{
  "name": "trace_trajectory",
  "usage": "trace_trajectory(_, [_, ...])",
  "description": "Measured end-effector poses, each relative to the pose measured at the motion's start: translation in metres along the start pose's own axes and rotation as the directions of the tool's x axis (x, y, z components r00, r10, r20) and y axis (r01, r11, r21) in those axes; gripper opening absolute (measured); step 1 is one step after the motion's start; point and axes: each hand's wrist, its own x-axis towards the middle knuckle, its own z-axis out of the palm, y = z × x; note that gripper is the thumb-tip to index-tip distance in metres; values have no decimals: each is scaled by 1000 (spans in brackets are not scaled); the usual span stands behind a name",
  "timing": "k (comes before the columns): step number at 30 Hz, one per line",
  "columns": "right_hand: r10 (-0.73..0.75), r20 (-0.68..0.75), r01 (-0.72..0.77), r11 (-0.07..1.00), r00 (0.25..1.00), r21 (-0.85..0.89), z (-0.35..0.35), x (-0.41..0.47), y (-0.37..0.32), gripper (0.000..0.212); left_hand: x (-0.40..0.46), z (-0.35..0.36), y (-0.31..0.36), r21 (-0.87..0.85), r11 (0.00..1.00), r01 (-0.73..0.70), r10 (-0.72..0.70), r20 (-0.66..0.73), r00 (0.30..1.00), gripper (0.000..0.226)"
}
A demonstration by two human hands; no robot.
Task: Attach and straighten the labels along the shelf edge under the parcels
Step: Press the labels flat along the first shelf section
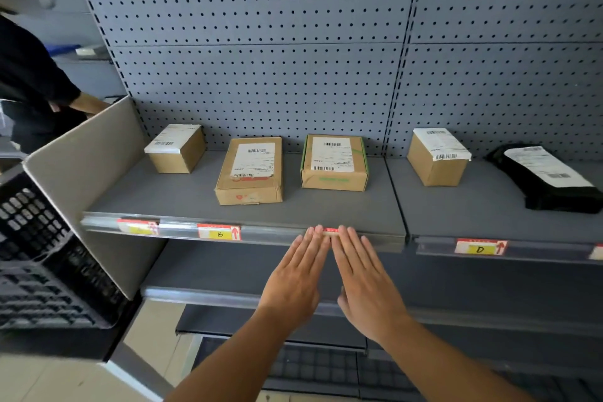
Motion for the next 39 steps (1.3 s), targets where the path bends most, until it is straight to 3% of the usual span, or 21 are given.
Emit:
trace_trajectory(16, [-34, -217, 61, 991, 976, 117, -19, 22, 10, 57, 16, -22, -3, 17, 1000, 6, -5, -31, 1000, 69])
trace_trajectory(39, [104, -171, -57, 964, 980, 260, -26, 44, -6, 50, 27, -22, -10, -148, 987, 61, -77, -108, 991, 56])
